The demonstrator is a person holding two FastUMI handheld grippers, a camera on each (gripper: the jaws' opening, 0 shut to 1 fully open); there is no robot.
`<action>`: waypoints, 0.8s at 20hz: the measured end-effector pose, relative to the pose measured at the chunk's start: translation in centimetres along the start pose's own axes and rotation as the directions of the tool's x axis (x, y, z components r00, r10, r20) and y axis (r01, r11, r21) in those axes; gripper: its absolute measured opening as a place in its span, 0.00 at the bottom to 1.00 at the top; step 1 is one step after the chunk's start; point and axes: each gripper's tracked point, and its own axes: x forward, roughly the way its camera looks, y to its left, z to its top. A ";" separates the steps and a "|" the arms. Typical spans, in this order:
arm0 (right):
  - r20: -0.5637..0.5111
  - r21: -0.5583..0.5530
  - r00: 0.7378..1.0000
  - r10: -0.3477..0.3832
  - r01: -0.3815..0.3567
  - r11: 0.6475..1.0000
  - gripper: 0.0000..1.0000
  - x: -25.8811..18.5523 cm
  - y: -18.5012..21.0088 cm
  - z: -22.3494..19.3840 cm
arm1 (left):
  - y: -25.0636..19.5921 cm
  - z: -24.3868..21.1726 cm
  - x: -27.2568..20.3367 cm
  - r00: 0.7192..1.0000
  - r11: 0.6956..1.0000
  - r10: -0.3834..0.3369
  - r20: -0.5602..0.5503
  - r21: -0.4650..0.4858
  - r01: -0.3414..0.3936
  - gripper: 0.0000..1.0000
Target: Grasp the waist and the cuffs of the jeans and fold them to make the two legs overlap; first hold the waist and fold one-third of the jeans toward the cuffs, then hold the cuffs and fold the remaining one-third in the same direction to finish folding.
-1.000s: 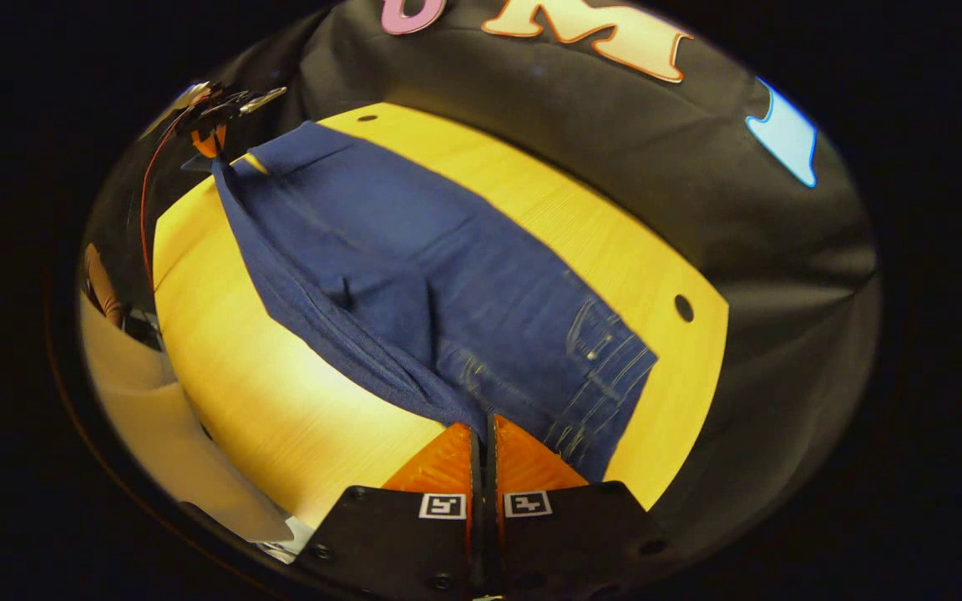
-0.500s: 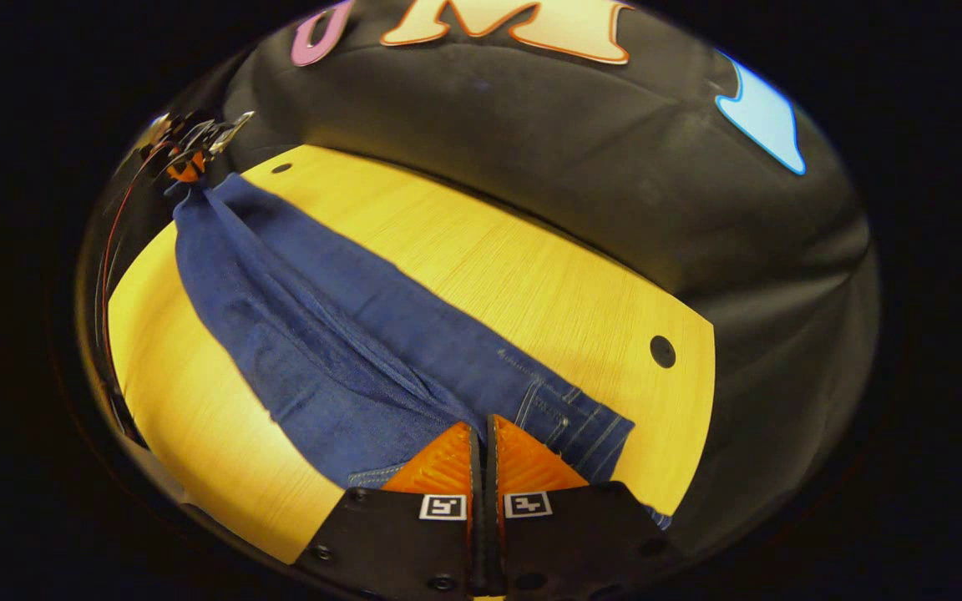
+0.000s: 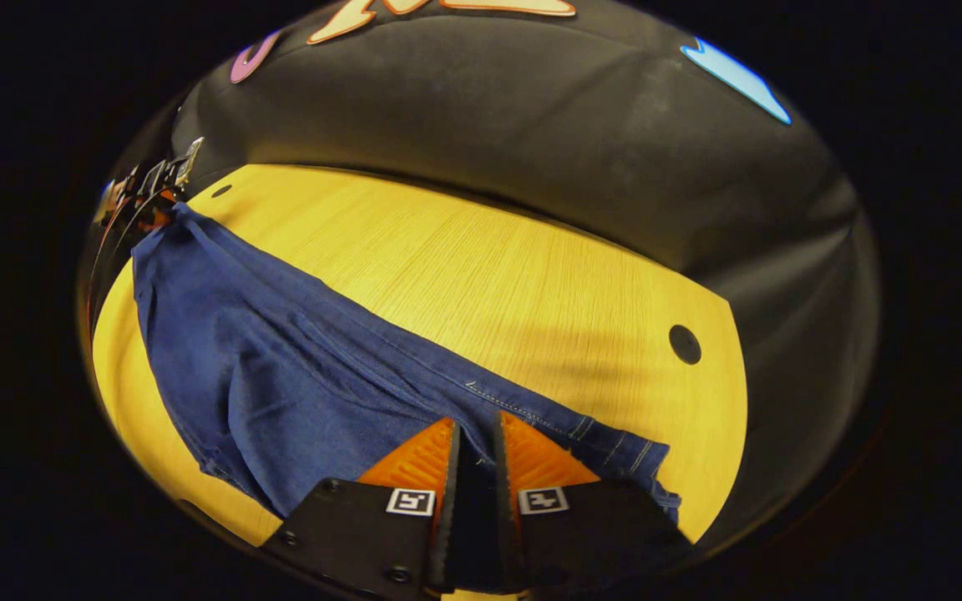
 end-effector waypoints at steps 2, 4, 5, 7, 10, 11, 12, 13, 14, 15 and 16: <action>0.037 0.045 0.999 -0.004 0.003 0.999 0.74 -0.7 -0.7 0.8 | 1.7 0.1 -0.9 0.995 0.993 0.087 0.053 -0.084 -0.083 1.00; 0.088 0.100 0.996 -0.021 0.012 0.995 1.00 -2.2 -2.2 1.6 | 2.1 0.4 -2.2 0.985 0.976 0.128 0.113 -0.190 -0.105 0.95; 0.105 0.123 0.994 -0.038 0.025 0.992 1.00 -3.2 -3.1 1.7 | 2.2 0.7 -2.5 0.980 0.963 0.144 0.136 -0.246 -0.108 0.95; 0.122 0.160 0.989 -0.083 0.063 0.985 1.00 -5.1 -5.7 1.3 | 1.7 1.2 -3.2 0.972 0.928 0.162 0.171 -0.361 -0.091 0.95; 0.088 0.205 0.986 -0.139 0.118 0.972 0.99 -7.5 -9.5 -1.7 | 1.0 -0.1 -2.9 0.956 0.860 0.188 0.226 -0.508 -0.050 0.95; 0.075 0.220 0.985 -0.153 0.133 0.966 1.00 -7.7 -10.5 -2.8 | 1.1 -0.5 -2.1 0.952 0.837 0.201 0.229 -0.545 -0.045 0.95; 0.058 0.237 0.986 -0.153 0.136 0.962 1.00 -8.0 -11.1 -4.0 | 1.1 -0.8 -1.5 0.953 0.817 0.207 0.221 -0.575 -0.044 0.95; 0.034 0.258 0.989 -0.143 0.129 0.957 0.99 -8.2 -11.3 -5.2 | 1.1 -0.4 -1.4 0.953 0.795 0.209 0.217 -0.606 -0.036 0.95; 0.021 0.293 0.992 -0.124 0.112 0.949 0.99 -8.4 -11.3 -6.6 | 1.1 0.0 -1.4 0.954 0.774 0.203 0.221 -0.633 -0.018 0.95; 0.002 0.321 0.994 -0.108 0.102 0.941 1.00 -8.3 -11.2 -7.5 | 1.3 0.2 -2.0 0.955 0.754 0.197 0.222 -0.657 -0.003 0.95; -0.007 0.348 0.995 -0.095 0.091 0.933 1.00 -8.2 -11.1 -8.5 | 1.4 0.4 -2.2 0.958 0.735 0.187 0.217 -0.678 0.010 0.95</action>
